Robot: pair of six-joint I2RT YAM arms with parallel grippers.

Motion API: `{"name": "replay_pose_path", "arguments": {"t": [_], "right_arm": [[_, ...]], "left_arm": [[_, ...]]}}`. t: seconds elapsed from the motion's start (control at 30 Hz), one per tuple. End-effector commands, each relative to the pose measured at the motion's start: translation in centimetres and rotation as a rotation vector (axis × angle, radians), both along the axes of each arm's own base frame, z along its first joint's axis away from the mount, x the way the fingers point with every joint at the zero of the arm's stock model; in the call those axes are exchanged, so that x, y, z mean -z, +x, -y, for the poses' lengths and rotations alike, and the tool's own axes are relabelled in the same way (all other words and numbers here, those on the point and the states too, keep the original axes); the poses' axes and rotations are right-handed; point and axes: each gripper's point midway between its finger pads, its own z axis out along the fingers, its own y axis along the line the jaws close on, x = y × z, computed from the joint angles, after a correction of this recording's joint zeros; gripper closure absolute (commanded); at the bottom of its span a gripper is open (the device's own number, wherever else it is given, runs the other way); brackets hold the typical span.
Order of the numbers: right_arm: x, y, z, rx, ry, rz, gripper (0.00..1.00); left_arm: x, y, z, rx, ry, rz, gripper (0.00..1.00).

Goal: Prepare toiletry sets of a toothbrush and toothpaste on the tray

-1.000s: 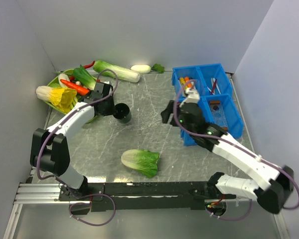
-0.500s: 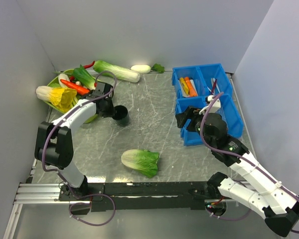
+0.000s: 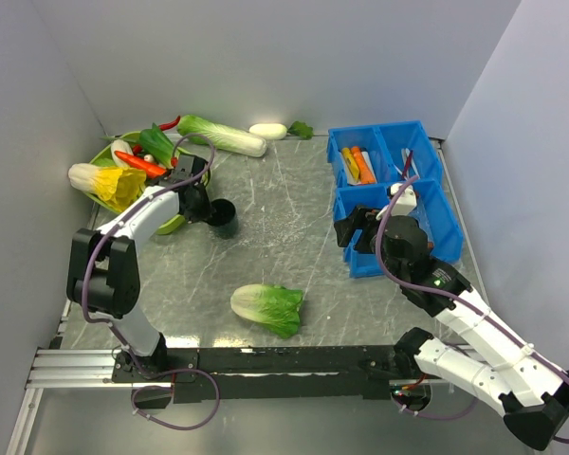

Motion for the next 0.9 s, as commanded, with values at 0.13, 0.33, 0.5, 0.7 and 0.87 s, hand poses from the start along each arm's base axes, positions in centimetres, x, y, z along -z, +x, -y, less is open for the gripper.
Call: {"name": "replay_pose_path", "arguments": {"t": [0.13,0.33,0.5,0.7,0.87], "right_arm": [[-1.1,0.1,0.3,0.007,0.0,0.029,0.18],[-1.1,0.1,0.4,0.008,-0.002,0.029,0.18],[-0.9,0.1,0.5,0.01,-0.011,0.026,0.18],[-0.6,0.3,0.4,0.012,-0.018,0.021,0.18],[-0.6,0.3,0.4,0.012,-0.02,0.018,0.18]], "left_arm": [[-2.0,2.0,-0.5,-0.047,-0.004,0.078,0.99],[-1.3,1.9,-0.6,-0.049,-0.011,0.07,0.99],[-1.2,2.0,-0.8,-0.055,-0.002,0.066,0.99],[-0.7,2.1,-1.1,-0.057,0.016,0.054,0.99],[-0.4,2.1,-1.2,-0.062,0.019,0.05,0.99]]}}
